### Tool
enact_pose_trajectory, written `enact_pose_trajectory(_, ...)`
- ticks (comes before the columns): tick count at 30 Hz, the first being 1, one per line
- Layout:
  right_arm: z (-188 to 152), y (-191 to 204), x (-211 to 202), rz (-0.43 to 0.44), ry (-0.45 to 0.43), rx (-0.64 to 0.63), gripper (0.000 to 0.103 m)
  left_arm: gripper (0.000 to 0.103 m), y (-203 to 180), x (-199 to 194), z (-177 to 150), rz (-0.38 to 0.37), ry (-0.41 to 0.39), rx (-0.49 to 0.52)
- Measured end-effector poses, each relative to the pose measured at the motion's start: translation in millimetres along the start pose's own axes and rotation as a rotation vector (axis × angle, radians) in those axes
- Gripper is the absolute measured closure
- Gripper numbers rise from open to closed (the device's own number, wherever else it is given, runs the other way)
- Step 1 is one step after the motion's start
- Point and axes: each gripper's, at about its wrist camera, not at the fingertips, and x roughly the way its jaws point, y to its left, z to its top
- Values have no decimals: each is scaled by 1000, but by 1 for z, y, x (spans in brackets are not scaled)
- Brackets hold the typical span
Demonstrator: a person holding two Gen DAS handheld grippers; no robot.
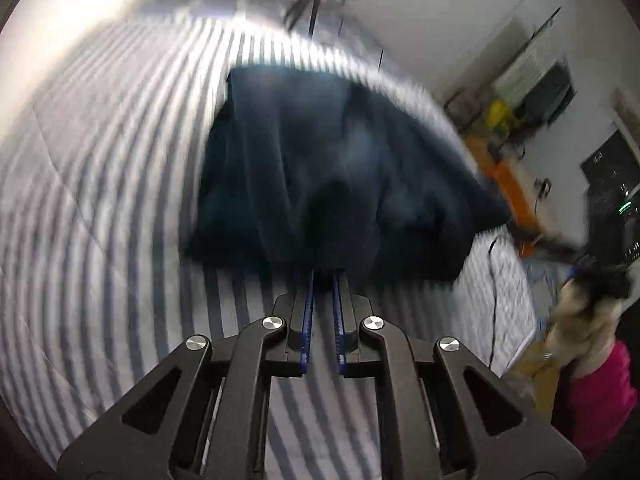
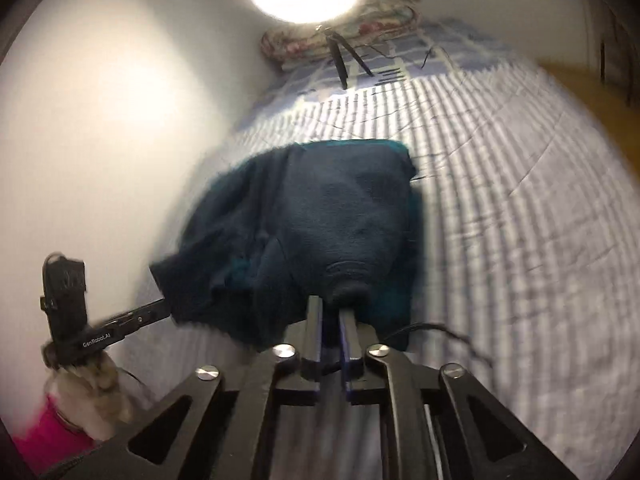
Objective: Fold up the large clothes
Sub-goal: 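Release the folded bundle and pull both grippers back, then grasp the folded bundle again with both grippers and press it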
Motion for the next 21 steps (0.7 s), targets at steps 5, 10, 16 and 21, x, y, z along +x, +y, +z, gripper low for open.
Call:
enact_pose_trajectory(5,-4,24,-63,-110,-97,-151,67,95,10,-15,-10,-38,-23,-33)
enact_pose_trajectory(10,-6,66,-141,-204,-225,-310,65,95,-12,-99,-7,-60,-156,25)
enact_pose_trajectory(16,-13,113,-255,-273,-418,-395,47,78,-69,-238,-17,-74,-364,170)
enact_pose_trajectory(21,-27,137,-308,-242,-521,-434,35,52,-98,-308,-32,-72,-474,238)
